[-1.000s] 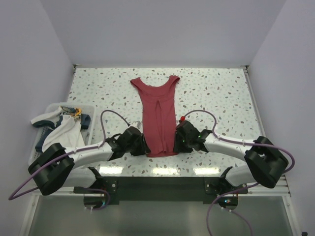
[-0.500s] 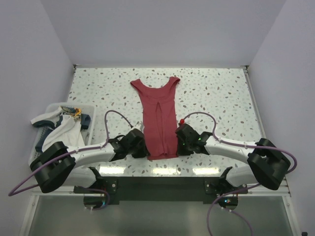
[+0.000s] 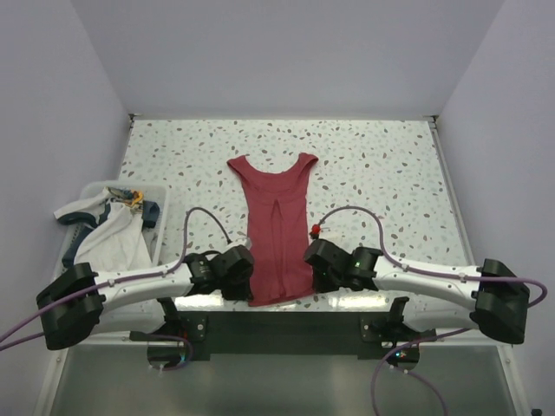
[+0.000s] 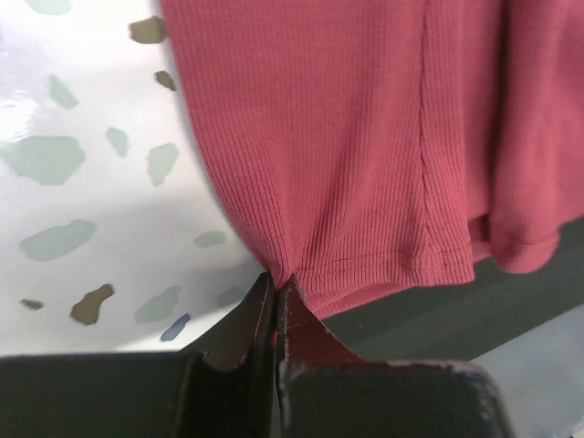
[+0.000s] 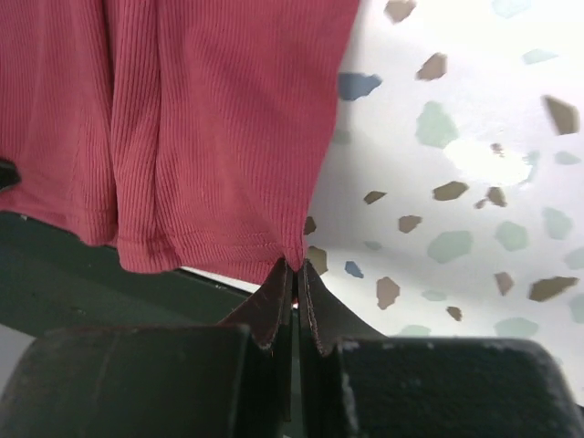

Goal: Fold and stack the tank tops
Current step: Fold the tank top

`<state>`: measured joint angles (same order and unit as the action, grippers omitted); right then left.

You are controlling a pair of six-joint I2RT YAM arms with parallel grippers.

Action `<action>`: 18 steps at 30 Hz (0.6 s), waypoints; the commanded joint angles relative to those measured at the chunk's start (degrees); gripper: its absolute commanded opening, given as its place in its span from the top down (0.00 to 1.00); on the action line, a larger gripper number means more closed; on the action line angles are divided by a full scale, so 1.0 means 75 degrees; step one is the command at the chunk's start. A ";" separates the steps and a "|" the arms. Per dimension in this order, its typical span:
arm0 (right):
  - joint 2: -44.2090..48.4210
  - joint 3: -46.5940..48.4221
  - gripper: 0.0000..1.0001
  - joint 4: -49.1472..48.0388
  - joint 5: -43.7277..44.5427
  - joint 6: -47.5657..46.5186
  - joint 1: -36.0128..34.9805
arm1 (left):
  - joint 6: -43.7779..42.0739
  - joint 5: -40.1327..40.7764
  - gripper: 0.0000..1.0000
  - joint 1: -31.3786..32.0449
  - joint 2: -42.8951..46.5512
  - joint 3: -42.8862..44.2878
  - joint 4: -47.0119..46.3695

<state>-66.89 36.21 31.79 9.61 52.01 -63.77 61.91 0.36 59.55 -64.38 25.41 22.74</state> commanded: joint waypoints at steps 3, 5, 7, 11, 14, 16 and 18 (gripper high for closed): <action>-0.0395 0.1334 1.00 0.0882 0.1227 -0.0301 -0.0005 | -0.0614 0.0572 1.00 -0.0205 -0.0660 0.1076 0.1198; -0.0654 0.1500 1.00 0.0789 0.1320 -0.0453 0.0006 | -0.0789 0.0562 1.00 -0.0415 -0.0790 0.1240 0.0965; -0.0947 0.1734 1.00 0.0742 0.1379 -0.0524 0.0006 | -0.0918 0.0503 1.00 -0.0556 -0.0873 0.1369 0.0754; -0.1299 0.2004 1.00 0.0589 0.1438 -0.0676 0.0018 | -0.1106 0.0631 1.00 -0.0907 -0.0897 0.1756 0.0729; -0.1557 0.2355 1.00 0.0589 0.1590 -0.0770 0.0053 | -0.1293 0.0702 1.00 -0.1258 -0.0885 0.2049 0.0694; -0.1686 0.2496 1.00 0.0496 0.1672 -0.0864 0.0135 | -0.1422 0.0748 1.00 -0.1481 -0.0896 0.2248 0.0636; -0.1791 0.2719 1.00 0.0461 0.1754 -0.0957 0.0286 | -0.1516 0.0865 1.00 -0.1599 -0.0989 0.2482 0.0636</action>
<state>-79.68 52.69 36.27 19.00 46.44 -63.09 53.54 4.21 49.21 -71.20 40.10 28.27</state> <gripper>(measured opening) 0.018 0.029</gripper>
